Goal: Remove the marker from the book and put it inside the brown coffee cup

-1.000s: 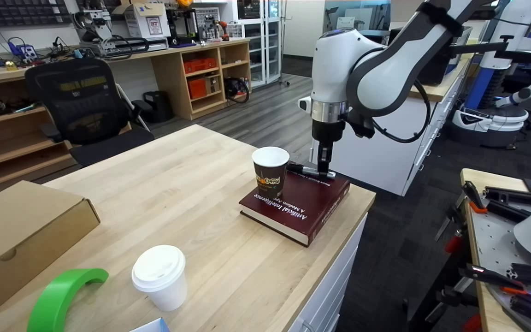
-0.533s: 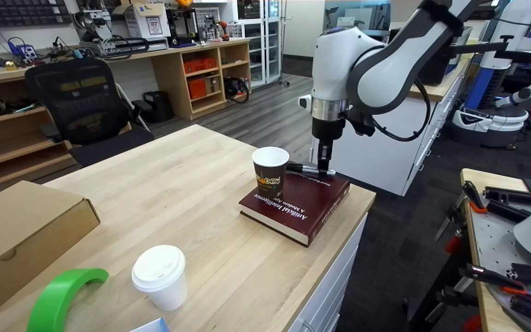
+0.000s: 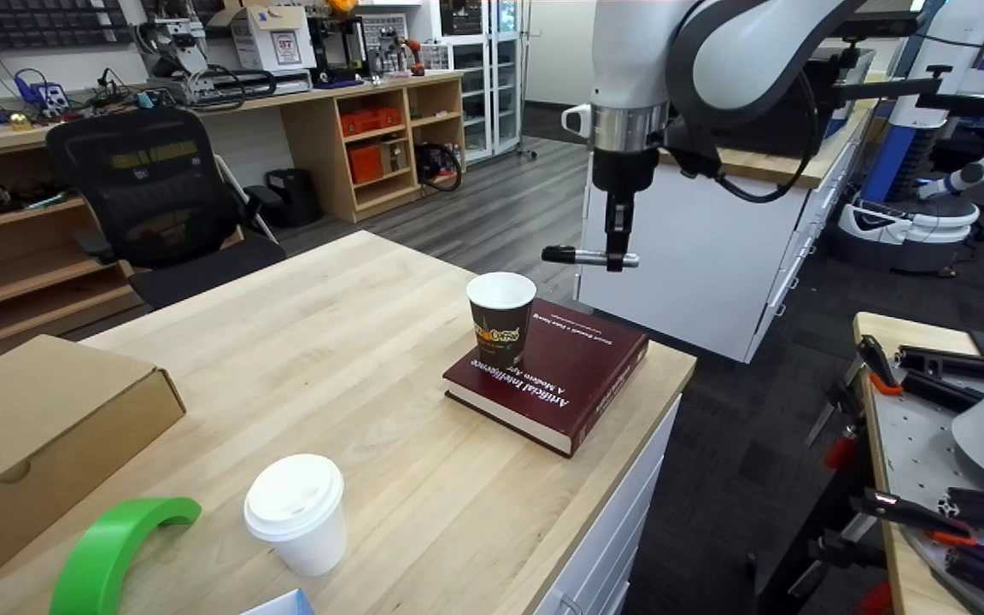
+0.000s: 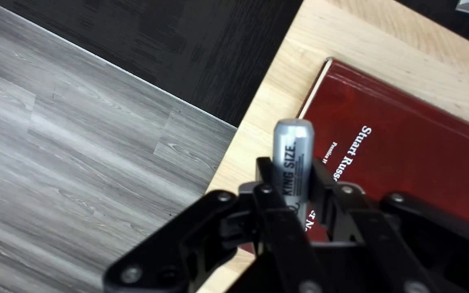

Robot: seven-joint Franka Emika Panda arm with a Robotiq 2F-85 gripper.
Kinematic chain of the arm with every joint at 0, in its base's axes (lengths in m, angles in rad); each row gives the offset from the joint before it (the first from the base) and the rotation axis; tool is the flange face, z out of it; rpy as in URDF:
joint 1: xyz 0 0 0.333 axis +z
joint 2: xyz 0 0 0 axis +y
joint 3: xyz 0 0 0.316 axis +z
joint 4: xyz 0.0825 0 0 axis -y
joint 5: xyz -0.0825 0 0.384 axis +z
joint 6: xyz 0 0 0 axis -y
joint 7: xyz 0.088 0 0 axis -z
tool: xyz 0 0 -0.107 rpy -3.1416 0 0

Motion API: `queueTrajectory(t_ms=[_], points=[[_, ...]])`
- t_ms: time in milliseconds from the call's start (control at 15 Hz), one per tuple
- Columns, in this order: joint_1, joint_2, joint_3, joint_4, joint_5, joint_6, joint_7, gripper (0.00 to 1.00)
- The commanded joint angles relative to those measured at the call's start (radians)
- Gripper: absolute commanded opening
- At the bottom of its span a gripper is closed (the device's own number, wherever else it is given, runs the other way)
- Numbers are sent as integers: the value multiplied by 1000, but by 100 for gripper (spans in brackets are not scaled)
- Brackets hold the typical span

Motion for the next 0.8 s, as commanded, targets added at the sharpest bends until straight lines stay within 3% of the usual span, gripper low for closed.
queueTrajectory(t_ms=[0, 733], points=[[4, -85, 12, 57, -43, -184, -29, 6], [101, 51, 128, 477, -166, -709, -127, 6]])
